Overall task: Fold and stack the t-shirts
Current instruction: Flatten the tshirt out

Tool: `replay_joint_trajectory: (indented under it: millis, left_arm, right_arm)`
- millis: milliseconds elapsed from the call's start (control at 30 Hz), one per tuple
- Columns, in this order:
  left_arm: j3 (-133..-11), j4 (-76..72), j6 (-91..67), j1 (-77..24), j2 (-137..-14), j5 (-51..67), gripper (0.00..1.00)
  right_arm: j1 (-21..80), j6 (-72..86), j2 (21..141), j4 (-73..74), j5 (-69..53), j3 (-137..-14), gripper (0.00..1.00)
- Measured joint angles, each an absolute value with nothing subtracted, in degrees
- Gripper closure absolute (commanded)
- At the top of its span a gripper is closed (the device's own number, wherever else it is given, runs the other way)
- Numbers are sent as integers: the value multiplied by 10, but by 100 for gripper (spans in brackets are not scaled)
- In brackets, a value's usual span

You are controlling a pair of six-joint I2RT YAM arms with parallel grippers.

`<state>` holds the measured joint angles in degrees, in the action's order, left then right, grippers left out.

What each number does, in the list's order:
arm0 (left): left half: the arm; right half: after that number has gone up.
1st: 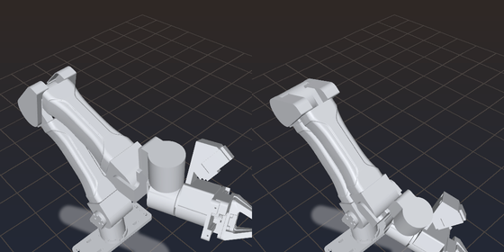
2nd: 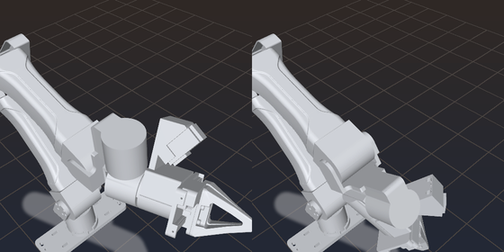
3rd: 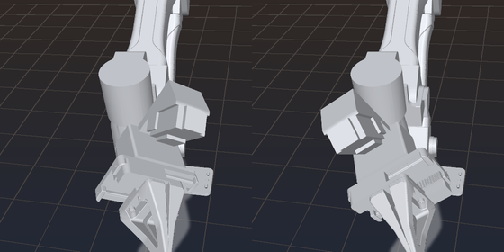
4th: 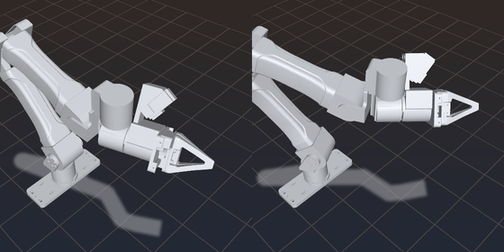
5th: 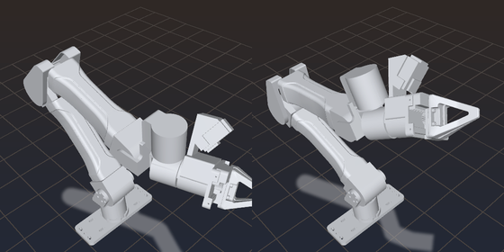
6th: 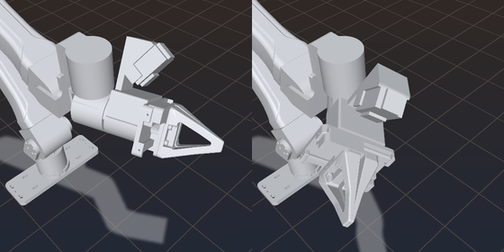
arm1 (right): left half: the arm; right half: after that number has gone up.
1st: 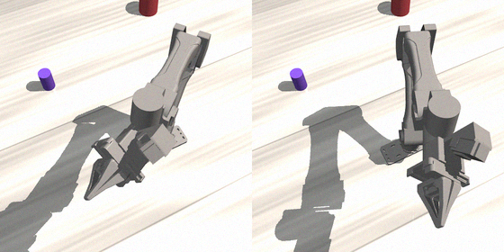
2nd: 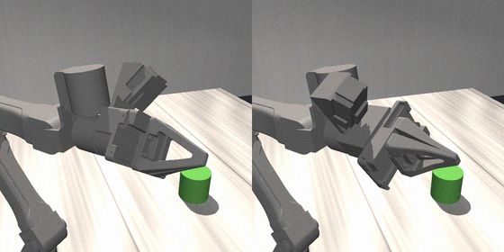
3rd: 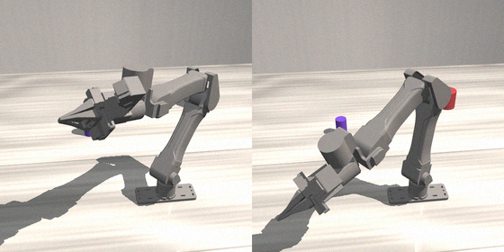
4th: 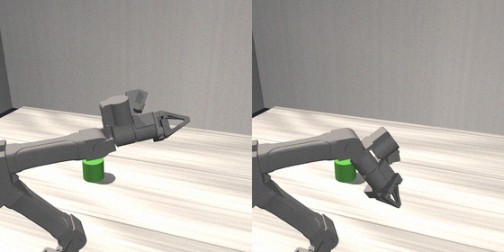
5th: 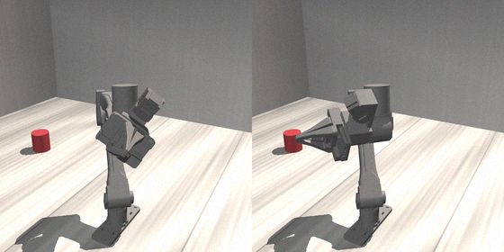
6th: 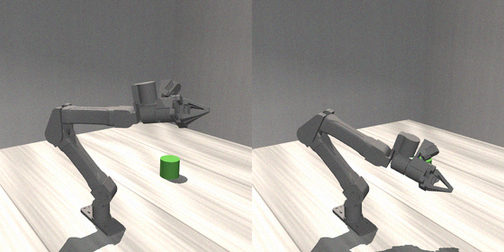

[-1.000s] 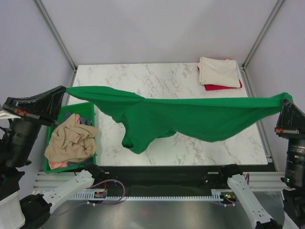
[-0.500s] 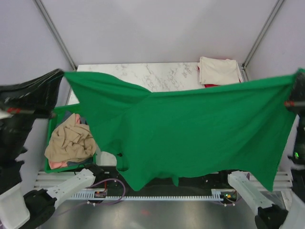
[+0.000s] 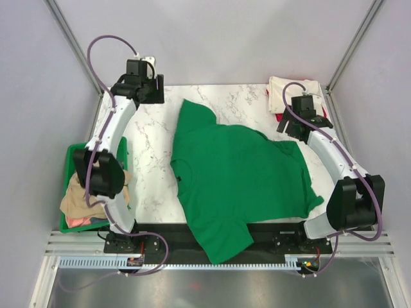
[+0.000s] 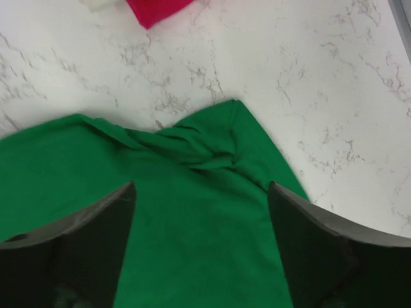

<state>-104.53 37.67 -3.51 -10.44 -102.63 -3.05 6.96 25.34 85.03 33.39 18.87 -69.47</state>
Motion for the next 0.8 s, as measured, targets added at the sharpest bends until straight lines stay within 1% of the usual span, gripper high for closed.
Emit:
replay_joint_trajectory:
  millis: [67,133,333,467,567,700,800]
  left_arm:
    - [-1045,403,-47,-89,-1069,-23,17]
    - [-1045,422,-53,-92,-1081,-20,16]
    - [-1032,419,-90,-157,-1031,-21,18]
    - [-936,378,-146,-208,-950,-27,19]
    - [-831,324,-199,-235,-915,-19,21]
    - [-713,253,-257,-254,-942,3,24]
    - [-653,223,-285,-277,-987,4,25]
  right_arm:
    - [60,253,847,321,189,-695,2]
    - [55,252,840,309,189,-695,2]
    - [55,246,784,278,170,-676,2]
    - [55,249,738,238,108,-622,2]
    - [55,256,754,199,30,-587,4]
    - [71,264,833,162,-43,-579,5]
    - [101,268,889,144,-65,-579,5]
